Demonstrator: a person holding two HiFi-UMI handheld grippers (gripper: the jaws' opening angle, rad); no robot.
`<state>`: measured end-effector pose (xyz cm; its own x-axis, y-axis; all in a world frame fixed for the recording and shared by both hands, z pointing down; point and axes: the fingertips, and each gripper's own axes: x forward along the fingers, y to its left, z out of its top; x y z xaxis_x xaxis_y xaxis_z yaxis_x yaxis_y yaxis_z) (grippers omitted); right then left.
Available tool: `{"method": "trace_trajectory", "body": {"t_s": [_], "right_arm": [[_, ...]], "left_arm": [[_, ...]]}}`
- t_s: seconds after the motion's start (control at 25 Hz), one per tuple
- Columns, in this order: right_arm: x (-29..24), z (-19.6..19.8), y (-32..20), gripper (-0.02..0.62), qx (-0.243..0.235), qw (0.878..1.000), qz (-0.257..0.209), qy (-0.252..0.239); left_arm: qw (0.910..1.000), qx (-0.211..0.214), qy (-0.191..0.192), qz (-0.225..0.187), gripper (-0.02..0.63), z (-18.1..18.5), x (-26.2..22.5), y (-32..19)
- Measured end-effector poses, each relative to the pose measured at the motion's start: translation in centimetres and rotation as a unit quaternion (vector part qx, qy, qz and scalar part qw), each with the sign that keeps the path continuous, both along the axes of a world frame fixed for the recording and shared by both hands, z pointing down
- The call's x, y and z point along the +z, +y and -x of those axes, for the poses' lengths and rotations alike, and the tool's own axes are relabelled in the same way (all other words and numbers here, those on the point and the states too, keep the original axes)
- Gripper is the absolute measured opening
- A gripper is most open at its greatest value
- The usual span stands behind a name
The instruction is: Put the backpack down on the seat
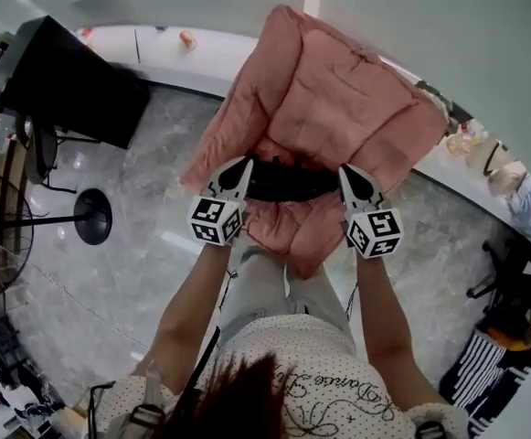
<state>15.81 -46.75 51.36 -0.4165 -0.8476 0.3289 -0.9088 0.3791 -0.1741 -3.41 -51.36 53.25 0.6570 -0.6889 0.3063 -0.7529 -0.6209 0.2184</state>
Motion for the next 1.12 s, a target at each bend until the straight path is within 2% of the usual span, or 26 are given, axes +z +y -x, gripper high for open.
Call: {"method": "trace_trajectory", "body": {"t_s": [0.2,0.44,0.6,0.88,1.12], "right_arm": [[-4.5,-0.2,0.3,0.012,-0.003,0.999,-0.038,0.011],[-9.5,0.4,1.6,0.012,-0.005,0.997,-0.075,0.028],[-11.6,0.5,2.0,0.012,-0.005,0.995,-0.095,0.037],[-14.7,-0.3,2.4,0.011,0.011,0.991,-0.129,0.026],[-16.6,-0.4,2.7,0.011,0.022,0.987,-0.157,0.02]], "left_arm": [[0.9991,0.022,-0.006,-0.036,0.005,-0.9,-4.2,1.0],[0.9961,0.028,-0.019,-0.082,0.005,-1.4,-9.3,1.7],[0.9939,0.03,-0.014,-0.106,0.005,-1.7,-11.9,2.1],[0.9909,0.032,-0.011,-0.13,0.005,-2.2,-14.3,2.6],[0.9909,0.028,-0.012,-0.131,0.005,-2.3,-14.3,2.8]]}}
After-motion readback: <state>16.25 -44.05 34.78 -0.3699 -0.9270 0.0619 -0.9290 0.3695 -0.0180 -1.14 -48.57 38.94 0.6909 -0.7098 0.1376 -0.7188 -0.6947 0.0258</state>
